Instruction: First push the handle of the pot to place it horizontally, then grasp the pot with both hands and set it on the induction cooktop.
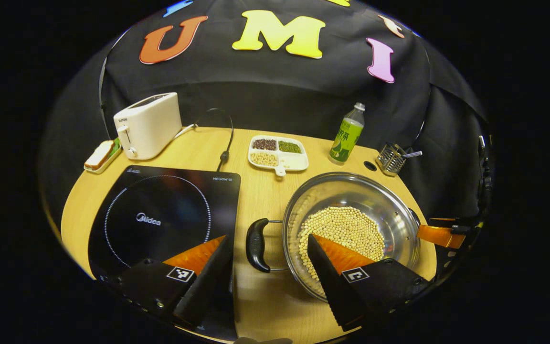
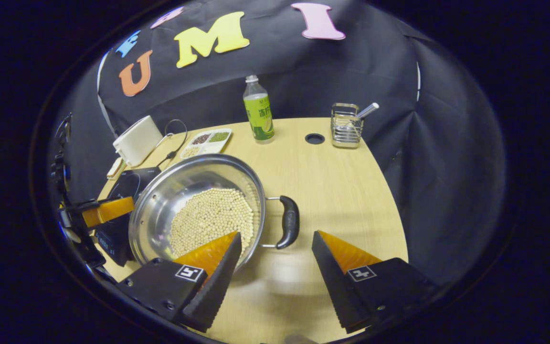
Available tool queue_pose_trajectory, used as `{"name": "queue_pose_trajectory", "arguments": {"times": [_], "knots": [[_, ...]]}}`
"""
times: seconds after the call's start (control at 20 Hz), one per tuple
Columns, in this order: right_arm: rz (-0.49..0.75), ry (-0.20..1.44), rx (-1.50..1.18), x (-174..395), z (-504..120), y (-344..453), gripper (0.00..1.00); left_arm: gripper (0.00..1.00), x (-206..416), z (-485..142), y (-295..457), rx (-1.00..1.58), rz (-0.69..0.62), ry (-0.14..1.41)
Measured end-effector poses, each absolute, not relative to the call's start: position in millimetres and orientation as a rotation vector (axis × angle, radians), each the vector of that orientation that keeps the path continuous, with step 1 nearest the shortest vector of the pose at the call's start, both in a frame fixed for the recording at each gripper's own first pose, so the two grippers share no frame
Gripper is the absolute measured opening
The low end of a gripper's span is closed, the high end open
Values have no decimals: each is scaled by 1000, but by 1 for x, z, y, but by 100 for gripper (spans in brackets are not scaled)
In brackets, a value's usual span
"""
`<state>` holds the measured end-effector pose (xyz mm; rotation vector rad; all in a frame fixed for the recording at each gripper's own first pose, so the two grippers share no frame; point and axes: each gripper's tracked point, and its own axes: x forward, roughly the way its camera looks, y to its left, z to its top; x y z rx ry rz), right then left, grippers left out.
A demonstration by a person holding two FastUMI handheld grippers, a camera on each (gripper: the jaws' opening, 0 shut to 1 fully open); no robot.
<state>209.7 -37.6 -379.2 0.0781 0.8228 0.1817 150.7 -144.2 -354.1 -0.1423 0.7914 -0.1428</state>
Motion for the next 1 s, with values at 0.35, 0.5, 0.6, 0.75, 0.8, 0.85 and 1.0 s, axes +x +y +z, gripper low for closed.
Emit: {"name": "queue_pose_trajectory", "arguments": {"times": [0.35,0.5,0.6,0.75,0.8,0.85,1.0], "knots": [[205,879,8,243,-403,-39,94,95,166,-386,-157,-137,-139,900],[220,931,-5,245,-415,-35,92,91,168,-393,-162,-84,-137,928],[222,961,-10,245,-422,-33,83,91,168,-399,-163,-52,-139,964],[215,966,-8,248,-424,-35,71,91,169,-405,-154,-34,-92,1004],[215,974,-9,247,-423,-36,70,90,171,-403,-155,-48,-89,1005],[216,985,-11,248,-424,-36,68,76,167,-406,-156,-57,-91,1029],[214,997,-21,248,-422,-36,65,72,169,-407,-157,-75,-95,1033]]}}
